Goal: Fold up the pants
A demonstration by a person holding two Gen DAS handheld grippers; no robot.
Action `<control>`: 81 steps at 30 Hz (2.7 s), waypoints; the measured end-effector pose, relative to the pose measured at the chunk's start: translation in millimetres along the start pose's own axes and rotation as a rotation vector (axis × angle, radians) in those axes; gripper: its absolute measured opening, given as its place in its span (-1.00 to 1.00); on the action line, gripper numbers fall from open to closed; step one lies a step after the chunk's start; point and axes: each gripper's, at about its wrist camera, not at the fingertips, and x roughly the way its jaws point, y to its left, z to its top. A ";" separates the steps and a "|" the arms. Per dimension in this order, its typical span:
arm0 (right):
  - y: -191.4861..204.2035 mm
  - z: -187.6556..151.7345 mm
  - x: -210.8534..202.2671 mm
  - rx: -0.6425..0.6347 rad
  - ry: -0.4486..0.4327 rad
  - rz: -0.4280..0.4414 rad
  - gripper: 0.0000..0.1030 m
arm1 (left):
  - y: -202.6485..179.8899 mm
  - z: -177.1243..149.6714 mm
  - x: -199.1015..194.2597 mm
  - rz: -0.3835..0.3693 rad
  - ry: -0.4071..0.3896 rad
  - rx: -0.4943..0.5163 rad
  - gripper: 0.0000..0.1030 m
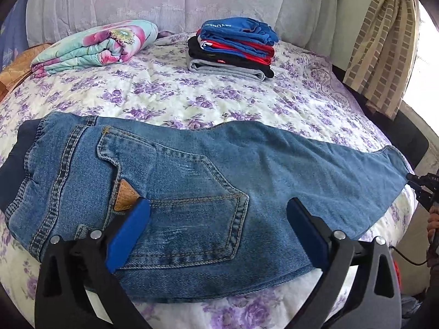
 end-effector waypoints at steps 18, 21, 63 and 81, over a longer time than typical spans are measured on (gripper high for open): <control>68.7 -25.2 97.1 -0.236 0.180 0.050 -1.00 | -44.6 -6.5 19.9 0.077 0.047 0.136 0.90; 109.9 -29.4 87.4 -0.339 0.147 0.121 -0.89 | -38.1 2.9 10.3 -0.008 0.038 0.054 0.90; 61.8 -35.8 15.3 -0.154 0.117 0.074 0.26 | -98.4 16.8 16.8 -0.127 -0.001 0.130 0.90; -17.8 -12.5 39.8 0.236 0.038 0.112 0.29 | -117.6 -0.9 52.8 -0.064 0.090 0.187 0.90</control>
